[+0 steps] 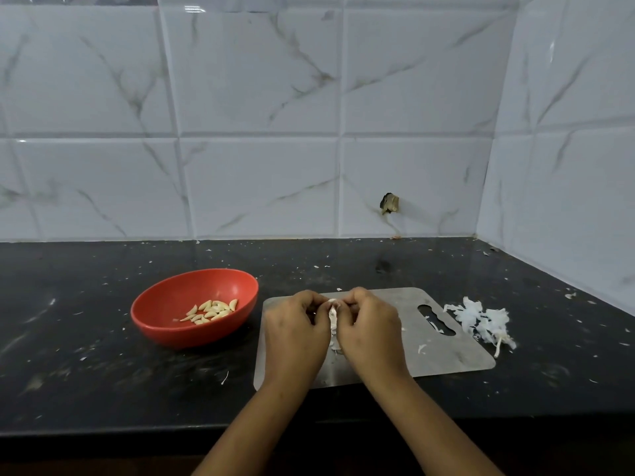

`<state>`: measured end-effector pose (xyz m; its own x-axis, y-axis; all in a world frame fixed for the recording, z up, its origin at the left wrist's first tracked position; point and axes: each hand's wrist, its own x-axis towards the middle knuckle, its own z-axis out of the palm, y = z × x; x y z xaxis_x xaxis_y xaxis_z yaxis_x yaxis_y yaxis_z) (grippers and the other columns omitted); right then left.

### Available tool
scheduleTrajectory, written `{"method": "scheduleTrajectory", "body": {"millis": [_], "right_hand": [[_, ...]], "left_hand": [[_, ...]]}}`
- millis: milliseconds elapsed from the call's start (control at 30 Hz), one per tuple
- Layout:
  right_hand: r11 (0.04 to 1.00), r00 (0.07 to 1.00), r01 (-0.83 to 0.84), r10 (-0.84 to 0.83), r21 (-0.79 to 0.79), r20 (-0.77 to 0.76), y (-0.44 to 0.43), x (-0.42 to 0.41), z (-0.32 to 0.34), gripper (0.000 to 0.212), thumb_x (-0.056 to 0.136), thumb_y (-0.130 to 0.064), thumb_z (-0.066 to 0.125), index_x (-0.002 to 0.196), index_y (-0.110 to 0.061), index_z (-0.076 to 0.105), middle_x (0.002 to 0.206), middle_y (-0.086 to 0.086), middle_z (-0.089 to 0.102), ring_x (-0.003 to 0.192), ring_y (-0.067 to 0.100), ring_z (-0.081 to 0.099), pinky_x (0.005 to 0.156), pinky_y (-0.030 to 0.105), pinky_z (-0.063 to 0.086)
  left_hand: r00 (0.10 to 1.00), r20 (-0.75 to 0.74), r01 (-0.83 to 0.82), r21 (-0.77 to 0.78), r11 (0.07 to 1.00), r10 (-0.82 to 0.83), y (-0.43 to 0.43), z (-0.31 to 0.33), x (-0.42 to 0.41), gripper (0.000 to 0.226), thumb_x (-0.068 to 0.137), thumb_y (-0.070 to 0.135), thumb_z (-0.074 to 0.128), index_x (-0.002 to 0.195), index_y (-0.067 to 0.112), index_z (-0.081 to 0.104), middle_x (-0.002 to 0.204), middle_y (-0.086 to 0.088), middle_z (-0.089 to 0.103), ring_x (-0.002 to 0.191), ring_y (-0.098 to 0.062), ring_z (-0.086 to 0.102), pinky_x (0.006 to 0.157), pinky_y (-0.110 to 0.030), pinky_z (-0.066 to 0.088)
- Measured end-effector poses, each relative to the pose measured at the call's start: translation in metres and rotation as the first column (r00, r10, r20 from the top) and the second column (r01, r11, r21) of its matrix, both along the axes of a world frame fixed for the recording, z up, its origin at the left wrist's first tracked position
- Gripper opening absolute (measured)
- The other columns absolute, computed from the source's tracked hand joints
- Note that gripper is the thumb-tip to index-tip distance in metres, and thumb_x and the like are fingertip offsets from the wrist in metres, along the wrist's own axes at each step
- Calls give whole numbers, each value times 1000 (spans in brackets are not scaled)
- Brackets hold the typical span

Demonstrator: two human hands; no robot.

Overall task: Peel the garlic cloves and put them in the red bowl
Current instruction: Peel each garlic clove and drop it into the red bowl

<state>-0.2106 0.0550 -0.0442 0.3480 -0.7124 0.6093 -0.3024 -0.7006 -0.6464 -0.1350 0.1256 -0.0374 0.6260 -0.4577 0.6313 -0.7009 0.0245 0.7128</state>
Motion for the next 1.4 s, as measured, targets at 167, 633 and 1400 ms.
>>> {"method": "scheduleTrajectory", "body": {"millis": [167,633,1400], "right_hand": [[732,912,-397,244,554,331,-3,-6,9,13,91,-10,65,79,-9,69,71,5,69,65,10,64,57,21,51],[326,744,-668,323,669,585,-14,-24,26,38,84,7,64,51,-13,60,64,7,63,57,10,61,53,20,53],[279,721,-687,369,671,586,-8,-27,28,21,87,9,59,91,-8,72,73,5,67,68,10,67,63,25,59]], "left_hand": [[998,64,-18,4,1000,18,4,-3,3,7,82,11,72,82,17,76,68,10,69,67,-3,64,64,-18,52],[810,587,-50,42,998,16,9,3,30,25,86,42,49,87,29,70,70,11,71,58,-8,64,46,-33,52],[474,879,-157,146,977,-55,6,9,39,35,68,0,55,97,20,54,94,3,55,77,-11,37,50,-18,24]]}}
